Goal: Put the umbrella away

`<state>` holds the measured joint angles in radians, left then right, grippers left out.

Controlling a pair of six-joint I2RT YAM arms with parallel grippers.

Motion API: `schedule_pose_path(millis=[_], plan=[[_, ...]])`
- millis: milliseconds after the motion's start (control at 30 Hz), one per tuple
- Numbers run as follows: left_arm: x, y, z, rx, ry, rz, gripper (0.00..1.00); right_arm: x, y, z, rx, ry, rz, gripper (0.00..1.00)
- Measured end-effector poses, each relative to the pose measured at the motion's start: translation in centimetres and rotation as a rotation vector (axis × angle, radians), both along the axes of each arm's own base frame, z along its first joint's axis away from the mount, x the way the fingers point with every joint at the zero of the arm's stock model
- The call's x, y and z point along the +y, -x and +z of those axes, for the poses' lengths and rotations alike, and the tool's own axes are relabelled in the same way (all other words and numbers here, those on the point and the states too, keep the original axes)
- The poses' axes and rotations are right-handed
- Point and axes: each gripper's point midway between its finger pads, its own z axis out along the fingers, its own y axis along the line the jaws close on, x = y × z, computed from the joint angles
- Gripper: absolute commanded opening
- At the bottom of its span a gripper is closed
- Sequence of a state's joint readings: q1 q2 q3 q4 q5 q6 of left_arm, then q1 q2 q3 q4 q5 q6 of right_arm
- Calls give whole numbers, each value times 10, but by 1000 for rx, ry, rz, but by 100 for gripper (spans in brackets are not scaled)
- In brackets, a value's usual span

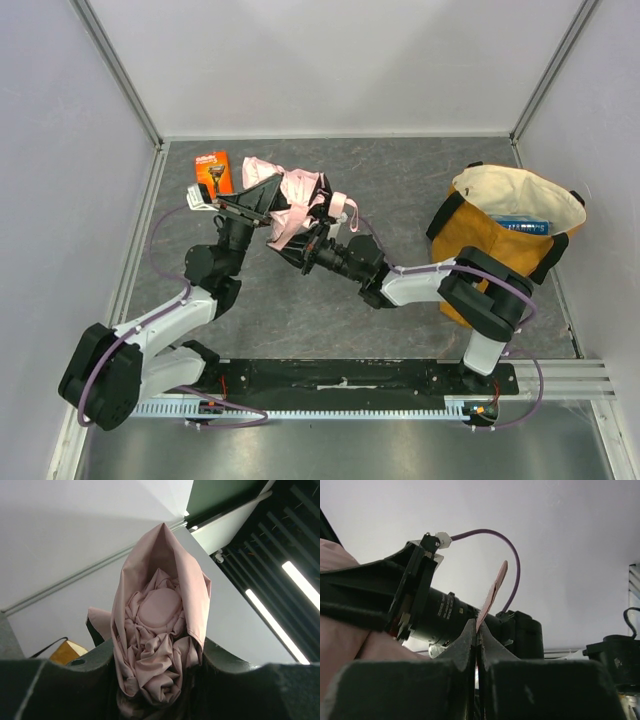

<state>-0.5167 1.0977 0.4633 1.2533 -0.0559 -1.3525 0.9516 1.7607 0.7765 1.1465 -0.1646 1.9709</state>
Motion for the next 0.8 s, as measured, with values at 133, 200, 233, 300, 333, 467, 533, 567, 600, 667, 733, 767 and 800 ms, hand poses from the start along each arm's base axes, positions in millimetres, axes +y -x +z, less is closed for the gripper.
schedule_pose_path(millis=[133, 200, 233, 300, 333, 467, 533, 567, 600, 667, 733, 767, 800], plan=[[-8, 6, 4, 32, 65, -62, 2, 3, -7, 9, -84, 28, 2, 0], [-14, 10, 4, 56, 102, -108, 2, 2, -17, 20, -142, 25, -20, 0], [-17, 11, 4, 70, 118, -129, 2, -1, -21, 26, -176, 18, -35, 0], [-21, 13, 3, 93, 148, -165, 2, -10, -33, 33, -234, 10, -70, 0], [-23, 14, 3, 102, 160, -180, 2, -15, -39, 35, -259, 11, -88, 0], [-26, 20, 4, 139, 218, -243, 2, -36, -69, 46, -387, 38, -149, 0], [-27, 23, -1, 177, 255, -286, 2, -45, -79, 61, -480, 31, -174, 0], [-27, 24, -2, 183, 260, -294, 2, -50, -83, 70, -531, 26, -185, 0], [-28, 26, -4, 198, 273, -314, 2, -53, -85, 78, -576, 21, -189, 0], [-25, 33, -7, 220, 293, -347, 2, -57, -87, 95, -669, 11, -185, 0], [-19, 42, -9, 247, 290, -357, 2, -61, -86, 108, -767, 14, -168, 0], [-16, 46, -7, 253, 288, -358, 2, -62, -85, 111, -798, 18, -162, 0], [-14, 51, -7, 273, 275, -353, 2, -62, -83, 112, -834, 30, -146, 0]])
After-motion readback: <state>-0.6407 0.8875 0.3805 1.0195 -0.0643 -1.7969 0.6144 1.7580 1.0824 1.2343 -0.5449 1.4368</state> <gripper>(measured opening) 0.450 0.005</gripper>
